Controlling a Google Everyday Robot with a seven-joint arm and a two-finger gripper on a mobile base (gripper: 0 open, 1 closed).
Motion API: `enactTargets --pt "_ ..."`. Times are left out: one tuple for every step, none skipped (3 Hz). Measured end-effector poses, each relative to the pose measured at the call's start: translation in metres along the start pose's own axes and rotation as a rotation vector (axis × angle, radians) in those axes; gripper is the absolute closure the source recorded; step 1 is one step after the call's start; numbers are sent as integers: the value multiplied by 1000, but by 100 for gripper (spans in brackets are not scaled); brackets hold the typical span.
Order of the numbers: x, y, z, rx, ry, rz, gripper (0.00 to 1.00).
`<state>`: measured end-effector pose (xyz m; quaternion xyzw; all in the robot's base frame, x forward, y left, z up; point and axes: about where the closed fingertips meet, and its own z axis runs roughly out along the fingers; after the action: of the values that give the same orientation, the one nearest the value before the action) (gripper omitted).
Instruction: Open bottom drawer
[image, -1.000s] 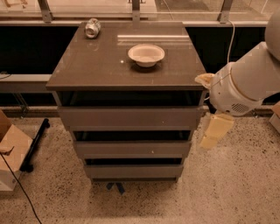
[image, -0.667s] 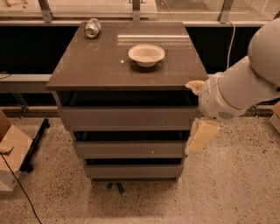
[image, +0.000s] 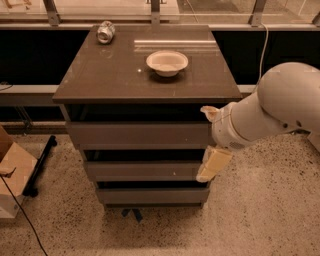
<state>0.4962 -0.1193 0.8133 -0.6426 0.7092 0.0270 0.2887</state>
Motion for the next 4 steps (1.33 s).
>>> enactTargets --pt "5 -1 31 -14 -38 19 0" --pt "6 -1 33 -15 -39 21 0" --pt "8 7 50 -24 -47 55 0" --pt "13 21 77 -31 -57 69 0"
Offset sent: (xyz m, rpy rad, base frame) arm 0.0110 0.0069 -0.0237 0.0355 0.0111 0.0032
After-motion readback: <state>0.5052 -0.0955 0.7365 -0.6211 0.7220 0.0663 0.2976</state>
